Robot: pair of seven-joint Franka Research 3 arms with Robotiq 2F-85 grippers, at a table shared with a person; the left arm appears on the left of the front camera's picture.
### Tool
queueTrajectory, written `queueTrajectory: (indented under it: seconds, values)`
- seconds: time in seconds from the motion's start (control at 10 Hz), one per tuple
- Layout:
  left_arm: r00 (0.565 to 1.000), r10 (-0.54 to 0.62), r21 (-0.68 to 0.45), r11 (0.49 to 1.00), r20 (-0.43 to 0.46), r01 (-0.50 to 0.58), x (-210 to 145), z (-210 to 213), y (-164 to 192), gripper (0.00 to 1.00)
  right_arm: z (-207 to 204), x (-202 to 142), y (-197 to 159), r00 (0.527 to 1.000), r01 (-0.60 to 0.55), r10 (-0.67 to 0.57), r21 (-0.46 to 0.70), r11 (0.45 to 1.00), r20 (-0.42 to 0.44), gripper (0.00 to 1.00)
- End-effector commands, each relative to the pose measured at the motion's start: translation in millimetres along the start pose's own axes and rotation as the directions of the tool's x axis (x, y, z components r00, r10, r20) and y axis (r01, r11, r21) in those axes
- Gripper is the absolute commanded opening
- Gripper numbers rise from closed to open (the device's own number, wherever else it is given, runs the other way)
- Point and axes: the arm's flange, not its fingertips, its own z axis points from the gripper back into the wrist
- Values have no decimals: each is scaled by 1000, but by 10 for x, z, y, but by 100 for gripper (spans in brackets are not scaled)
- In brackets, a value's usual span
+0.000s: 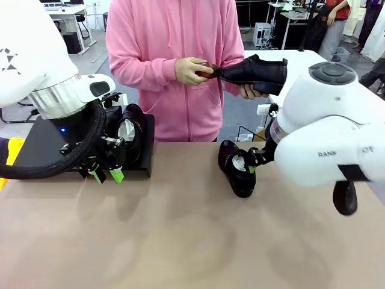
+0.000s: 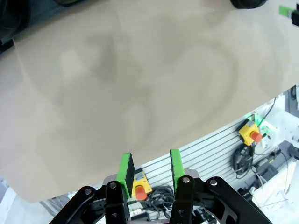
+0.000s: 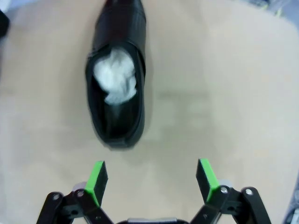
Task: Organize the shoes by placing them on the stand.
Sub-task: Pick up one Shoe and place it in the middle of the table.
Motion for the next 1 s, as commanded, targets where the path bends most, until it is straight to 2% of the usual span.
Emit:
queueTrajectory:
  seconds: [0.0,0.2,0.4,0.5,0.6,0.7,0.8,0.9]
  values:
    - [1000,13,-12,1000,10,-13,1,-3,1,44,-108,421,149,999,8,-6,-30,1000,48,100]
    - [1000,13,-12,1000,10,-13,1,-3,1,44,-247,671,188,999,2,0,-55,998,40,100]
    - [1000,13,-12,1000,10,-13,1,-3,1,44,-436,764,205,1000,7,-8,-77,997,-8,100]
    - [1000,13,-12,1000,10,-13,1,-3,1,44,-302,757,223,986,164,-167,-94,982,-27,100]
    - [1000,13,-12,1000,10,-13,1,-3,1,44,-342,687,78,1000,-12,12,-47,999,12,100]
    - [1000,13,-12,1000,10,-13,1,-3,1,44,-342,687,78,1000,-12,12,-47,999,12,100]
    - [1000,13,-12,1000,10,-13,1,-3,1,44,-391,705,104,999,46,-47,-61,997,-17,100]
    - [1000,13,-12,1000,10,-13,1,-3,1,44,-467,744,40,998,39,-43,-92,995,-39,100]
